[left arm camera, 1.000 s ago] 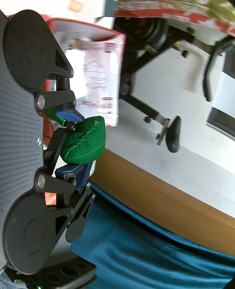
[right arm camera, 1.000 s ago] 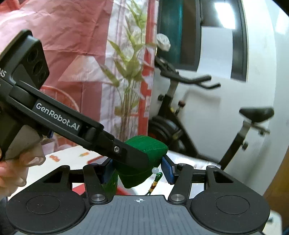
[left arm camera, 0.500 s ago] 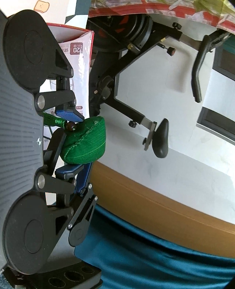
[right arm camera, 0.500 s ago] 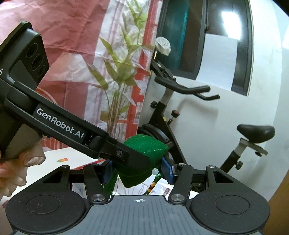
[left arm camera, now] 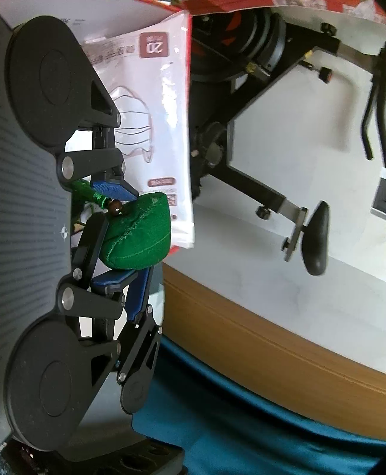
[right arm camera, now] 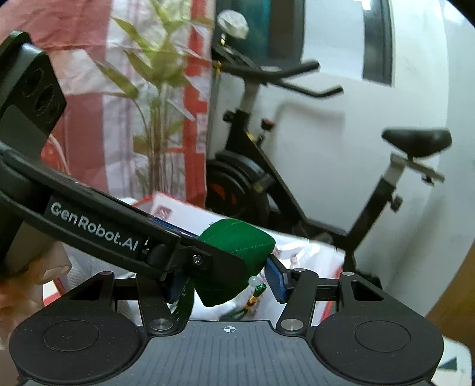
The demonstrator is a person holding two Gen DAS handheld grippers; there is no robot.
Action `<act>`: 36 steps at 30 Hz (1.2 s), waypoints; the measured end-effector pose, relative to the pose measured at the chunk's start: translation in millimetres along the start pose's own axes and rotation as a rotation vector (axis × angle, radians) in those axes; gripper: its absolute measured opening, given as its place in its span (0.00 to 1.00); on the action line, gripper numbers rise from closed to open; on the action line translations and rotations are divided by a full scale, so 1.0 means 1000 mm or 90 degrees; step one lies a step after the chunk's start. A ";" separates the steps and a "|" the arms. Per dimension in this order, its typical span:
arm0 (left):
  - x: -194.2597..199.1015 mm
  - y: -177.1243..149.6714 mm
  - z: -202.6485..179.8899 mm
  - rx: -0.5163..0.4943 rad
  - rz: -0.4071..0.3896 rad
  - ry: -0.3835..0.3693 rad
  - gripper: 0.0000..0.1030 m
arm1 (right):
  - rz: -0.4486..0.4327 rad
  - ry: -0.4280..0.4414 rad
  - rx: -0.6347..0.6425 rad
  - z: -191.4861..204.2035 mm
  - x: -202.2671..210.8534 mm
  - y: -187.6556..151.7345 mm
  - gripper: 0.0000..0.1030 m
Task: Organize soft objects
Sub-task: 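Lift the green pouch with the left gripper over the red box, then open the left gripper to drop the pouch into the box, then move both tools down to the black glove with white fingertips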
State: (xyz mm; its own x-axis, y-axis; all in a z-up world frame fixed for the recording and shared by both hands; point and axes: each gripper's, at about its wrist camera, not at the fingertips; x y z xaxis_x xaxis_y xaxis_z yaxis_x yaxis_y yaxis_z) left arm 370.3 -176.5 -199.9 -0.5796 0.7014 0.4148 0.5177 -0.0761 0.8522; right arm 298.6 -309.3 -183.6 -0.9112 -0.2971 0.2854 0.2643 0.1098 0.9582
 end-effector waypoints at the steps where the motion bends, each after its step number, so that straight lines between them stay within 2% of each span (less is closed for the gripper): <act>1: -0.002 -0.002 0.001 0.000 0.006 0.002 0.51 | 0.009 0.000 -0.003 -0.001 -0.001 -0.003 0.50; 5: -0.007 -0.005 0.003 -0.014 0.016 0.010 0.56 | 0.033 -0.013 0.007 0.001 -0.004 -0.014 0.55; 9: -0.001 -0.001 0.004 -0.039 0.013 0.046 0.60 | 0.059 -0.046 0.007 0.007 -0.005 -0.019 0.55; 14: 0.024 0.003 0.011 -0.033 -0.004 0.080 0.67 | 0.063 -0.088 -0.025 0.006 0.006 -0.018 0.57; 16: 0.037 0.003 0.012 -0.043 -0.015 0.092 0.69 | 0.060 -0.101 -0.034 0.007 0.014 -0.017 0.61; 18: 0.053 0.002 0.012 -0.061 -0.024 0.103 0.70 | 0.048 -0.110 -0.045 0.009 0.023 -0.015 0.70; 20: 0.071 -0.001 0.013 -0.076 -0.034 0.110 0.70 | 0.022 -0.097 -0.075 0.010 0.037 -0.015 0.82; 24: 0.116 -0.012 0.023 -0.083 -0.057 0.133 0.75 | -0.008 -0.102 -0.110 0.017 0.061 -0.017 0.83; 25: 0.128 -0.016 0.026 -0.082 -0.063 0.140 0.79 | -0.015 -0.104 -0.114 0.019 0.067 -0.017 0.86; 26: 0.141 -0.021 0.029 -0.082 -0.069 0.149 0.83 | -0.023 -0.106 -0.119 0.022 0.074 -0.018 0.93; 28: 0.163 -0.030 0.035 -0.081 -0.078 0.168 0.89 | -0.044 -0.114 -0.123 0.029 0.086 -0.019 1.00; 31: 0.191 -0.045 0.045 -0.066 -0.093 0.205 0.92 | -0.066 -0.117 -0.128 0.040 0.103 -0.023 1.00; 36: 0.219 -0.066 0.063 -0.027 -0.125 0.249 0.99 | -0.071 -0.143 -0.139 0.056 0.116 -0.032 1.00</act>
State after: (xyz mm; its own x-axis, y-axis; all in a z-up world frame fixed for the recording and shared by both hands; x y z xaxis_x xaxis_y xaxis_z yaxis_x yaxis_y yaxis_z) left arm 248.5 26.6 -184.9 -0.8631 0.3853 0.3266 0.3524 -0.0037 0.9358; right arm 166.4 -294.1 -181.8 -0.9787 -0.0769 0.1905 0.1990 -0.1246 0.9720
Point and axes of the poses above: each gripper's, at about its wrist camera, not at the fingertips, and x roughly against the way its jaws point, z to its left, y to its top, and after that the axes turned 10 degrees about -z, right-handed
